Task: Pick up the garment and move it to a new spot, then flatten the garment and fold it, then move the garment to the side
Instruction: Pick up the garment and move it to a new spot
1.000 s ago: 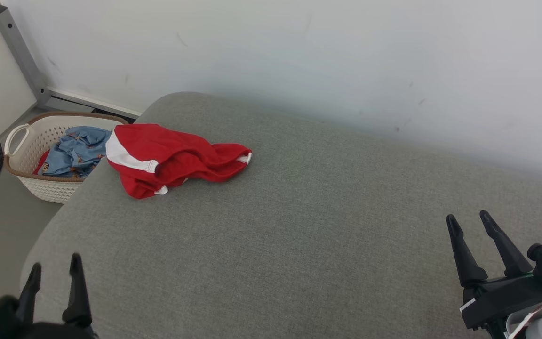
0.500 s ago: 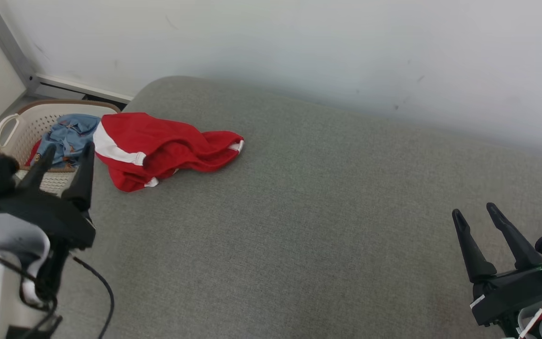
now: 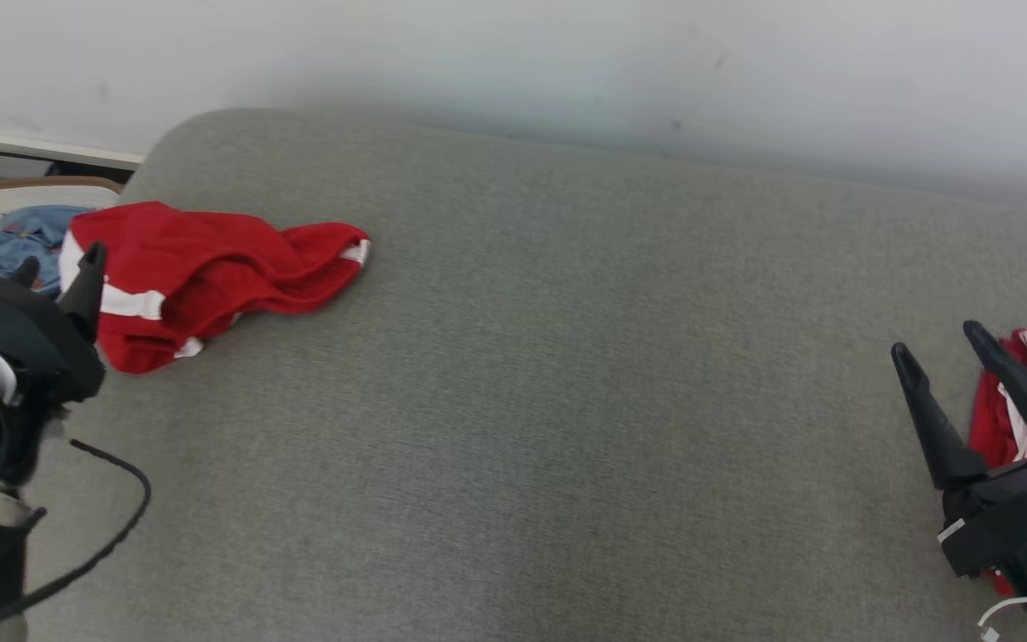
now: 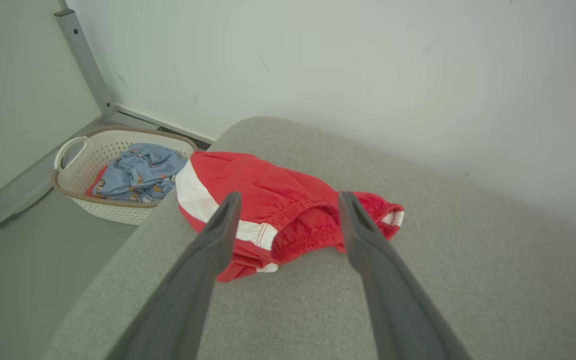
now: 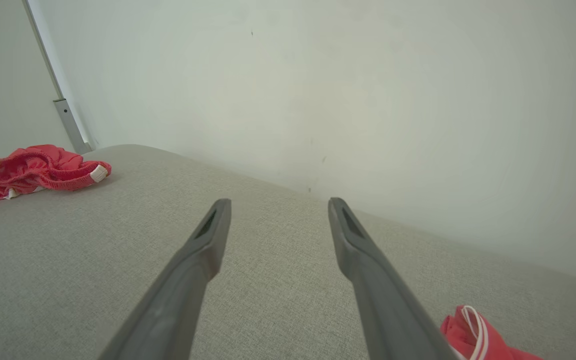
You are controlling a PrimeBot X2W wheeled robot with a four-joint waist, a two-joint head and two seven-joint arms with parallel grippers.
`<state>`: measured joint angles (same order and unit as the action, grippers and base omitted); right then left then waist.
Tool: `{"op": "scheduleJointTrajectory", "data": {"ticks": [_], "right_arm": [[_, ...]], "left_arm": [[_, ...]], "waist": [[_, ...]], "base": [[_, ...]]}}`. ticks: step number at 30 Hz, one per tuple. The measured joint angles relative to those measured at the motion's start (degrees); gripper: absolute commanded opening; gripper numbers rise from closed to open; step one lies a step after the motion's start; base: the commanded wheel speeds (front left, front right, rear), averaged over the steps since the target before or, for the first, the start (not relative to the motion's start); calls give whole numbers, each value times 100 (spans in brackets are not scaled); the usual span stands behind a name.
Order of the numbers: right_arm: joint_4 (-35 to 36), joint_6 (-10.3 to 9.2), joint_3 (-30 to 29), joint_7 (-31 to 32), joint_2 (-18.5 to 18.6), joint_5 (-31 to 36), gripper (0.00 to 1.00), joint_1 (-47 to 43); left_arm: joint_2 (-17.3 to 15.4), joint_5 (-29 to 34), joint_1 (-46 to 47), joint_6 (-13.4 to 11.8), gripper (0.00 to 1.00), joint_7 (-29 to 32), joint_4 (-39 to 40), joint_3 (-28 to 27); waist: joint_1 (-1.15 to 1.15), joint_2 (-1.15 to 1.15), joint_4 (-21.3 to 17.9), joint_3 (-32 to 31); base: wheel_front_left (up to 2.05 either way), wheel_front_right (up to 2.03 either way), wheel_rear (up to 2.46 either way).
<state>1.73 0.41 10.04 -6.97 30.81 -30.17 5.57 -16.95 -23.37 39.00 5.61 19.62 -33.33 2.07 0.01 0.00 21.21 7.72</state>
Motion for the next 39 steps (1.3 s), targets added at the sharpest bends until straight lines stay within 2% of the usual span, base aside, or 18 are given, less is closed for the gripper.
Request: {"op": "scheduleJointTrajectory", "data": {"ticks": [13, 23, 28, 29, 30, 31, 32, 39], "right_arm": [[754, -151, -324, 305, 427, 55, 100, 93], [1199, -269, -586, 493, 664, 56, 100, 82], [1306, -332, -708, 555, 732, 56, 100, 25], [1358, -352, -724, 578, 736, 55, 100, 5], [1402, -352, -736, 598, 746, 55, 100, -13], [1424, -352, -742, 601, 757, 55, 100, -26], [1458, -354, -753, 606, 768, 55, 100, -36], [1521, -396, -821, 699, 826, 55, 100, -33]], "left_arm": [[-360, 246, 854, 54, 100, 448, -1351, 310], [-644, 884, 1224, 94, 100, 487, -2005, 778], [-642, 1217, 1475, -57, 100, 302, -2262, 992], [-644, 1224, 1525, -58, 84, 276, -2308, 1006], [-641, 1239, 1556, -66, 43, 231, -2343, 1021], [-621, 1247, 1583, -116, 43, 180, -2394, 1031], [-616, 1289, 1603, -124, 0, 138, -2432, 1078], [-436, 1337, 1866, -124, 0, -224, -2703, 1147]], "waist": [[0, 0, -619, 714], [-1, 1, -966, 1205], [-1, 0, -1050, 1409], [-1, 1, -1056, 1442], [-1, 1, -1058, 1475], [-1, 1, -1057, 1506], [-1, 0, -1052, 1534], [-1, 1, -924, 1648]], "base": [[0, 0, 0], [0, 0, 0], [0, 0, 0], [0, 0, 0], [0, 0, 0], [0, 0, 0], [0, 0, 0], [0, 0, 0]]}}
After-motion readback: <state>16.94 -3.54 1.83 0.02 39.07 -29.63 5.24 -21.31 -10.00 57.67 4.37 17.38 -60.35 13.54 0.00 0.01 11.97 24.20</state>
